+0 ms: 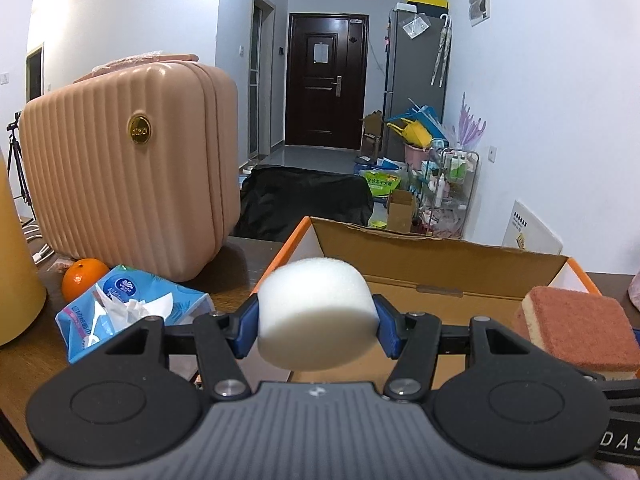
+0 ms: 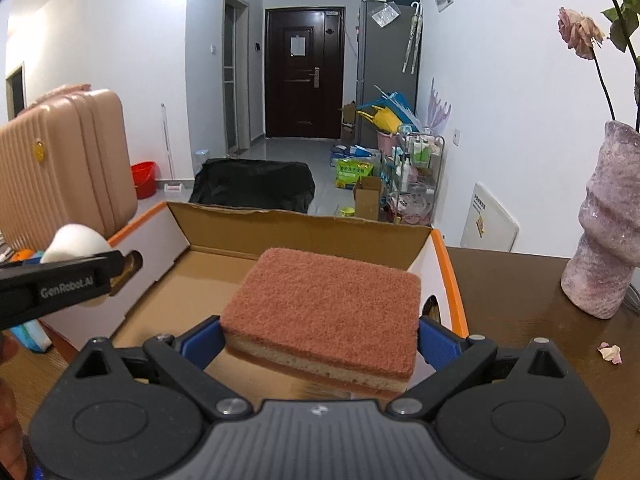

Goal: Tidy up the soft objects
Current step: 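Open both grippers to drop the sponge and foam cylinder into the box, then withdraw both grippers from the box back toward the pile of soft toys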

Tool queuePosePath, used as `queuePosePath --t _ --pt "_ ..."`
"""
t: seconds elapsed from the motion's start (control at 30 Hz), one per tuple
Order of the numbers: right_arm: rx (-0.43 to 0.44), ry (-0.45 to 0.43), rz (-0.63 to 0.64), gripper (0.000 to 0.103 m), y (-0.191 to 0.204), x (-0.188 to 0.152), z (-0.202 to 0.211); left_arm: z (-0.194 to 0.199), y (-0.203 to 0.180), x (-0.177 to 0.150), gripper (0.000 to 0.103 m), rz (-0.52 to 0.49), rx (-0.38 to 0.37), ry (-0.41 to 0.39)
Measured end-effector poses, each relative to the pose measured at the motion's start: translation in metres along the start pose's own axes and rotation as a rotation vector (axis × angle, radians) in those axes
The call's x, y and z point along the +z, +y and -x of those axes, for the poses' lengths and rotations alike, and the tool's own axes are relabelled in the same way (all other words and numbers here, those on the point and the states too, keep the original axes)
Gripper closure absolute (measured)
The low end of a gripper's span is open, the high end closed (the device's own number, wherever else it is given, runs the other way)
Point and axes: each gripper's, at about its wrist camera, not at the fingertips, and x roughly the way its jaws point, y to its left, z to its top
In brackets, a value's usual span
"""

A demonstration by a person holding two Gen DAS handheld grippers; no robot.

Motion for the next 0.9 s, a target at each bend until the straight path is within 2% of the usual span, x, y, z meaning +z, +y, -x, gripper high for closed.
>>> queuePosePath --t 0.03,0.1,0.13,0.17,0.2,0.3,0.9 --pt "0.0 0.002 -0.001 0.002 0.0 0.0 -0.001 0.0 0.0 0.0 0.043 -0.002 -0.001 -0.002" --pt "0.006 0.008 -0.007 0.002 0.001 0.001 -0.003 0.001 0.001 0.0 0.03 0.005 -0.004 -0.008" --pt "0.011 0.011 -0.013 0.001 0.0 0.001 -0.003 0.002 0.002 0.0 0.014 0.013 -0.007 -0.012" --pt "0.015 0.016 -0.02 0.0 -0.002 0.001 -0.004 0.003 0.004 -0.001 0.004 0.025 -0.009 -0.019" --pt "0.017 0.02 -0.028 0.0 -0.003 0.001 -0.004 0.005 0.005 -0.002 0.001 0.034 -0.007 -0.03" --pt "0.018 0.03 -0.041 0.0 -0.007 0.001 -0.006 0.01 0.005 -0.002 0.0 0.044 0.001 -0.055" --pt "0.026 0.005 -0.054 0.0 -0.011 -0.001 0.004 0.013 0.011 0.0 0.0 0.081 -0.019 -0.053"
